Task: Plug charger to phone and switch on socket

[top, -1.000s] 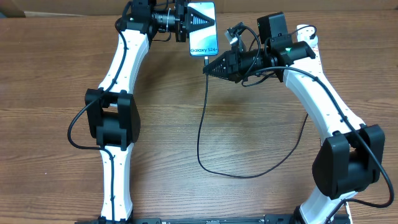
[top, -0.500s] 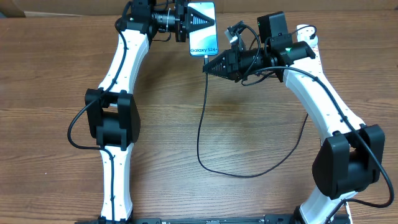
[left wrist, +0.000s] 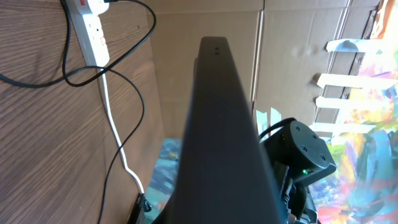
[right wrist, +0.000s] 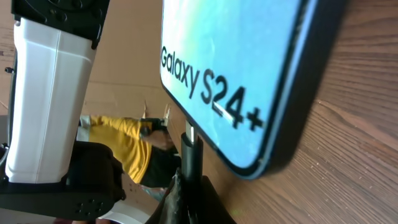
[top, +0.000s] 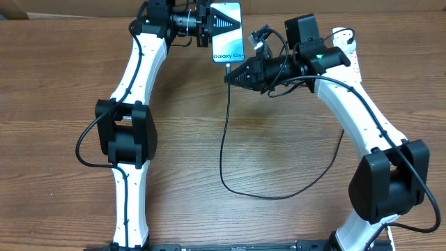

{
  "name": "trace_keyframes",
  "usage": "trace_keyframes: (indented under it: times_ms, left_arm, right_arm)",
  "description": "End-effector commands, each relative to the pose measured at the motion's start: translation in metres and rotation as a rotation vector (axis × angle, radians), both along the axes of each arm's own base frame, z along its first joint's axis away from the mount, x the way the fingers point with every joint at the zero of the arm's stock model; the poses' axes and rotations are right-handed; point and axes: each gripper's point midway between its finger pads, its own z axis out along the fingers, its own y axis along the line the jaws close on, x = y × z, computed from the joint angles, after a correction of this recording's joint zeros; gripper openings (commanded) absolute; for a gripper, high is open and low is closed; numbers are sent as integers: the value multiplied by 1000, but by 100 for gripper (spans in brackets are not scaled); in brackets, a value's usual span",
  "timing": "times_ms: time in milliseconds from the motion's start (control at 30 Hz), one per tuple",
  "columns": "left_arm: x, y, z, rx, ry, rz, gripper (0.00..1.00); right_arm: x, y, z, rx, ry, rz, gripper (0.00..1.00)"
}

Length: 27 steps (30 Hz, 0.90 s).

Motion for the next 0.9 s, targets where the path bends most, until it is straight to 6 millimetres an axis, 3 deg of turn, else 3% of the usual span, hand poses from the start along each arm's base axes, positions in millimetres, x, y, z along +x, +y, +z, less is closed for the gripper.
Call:
trace_keyframes:
  times_ms: [0,700,867]
  left_arm:
    - [-9,0,28,-25,-42,-30,4]
    - [-12,0,30,-32,-42,-44,4]
    - [-12,0,30,-33,-42,-46,4]
  right_arm:
    - [0,1,16,6,-46,-2,4]
    - [4,0,18,12,-58,-8,4]
    - [8,-8,20,23,-55,-22,4]
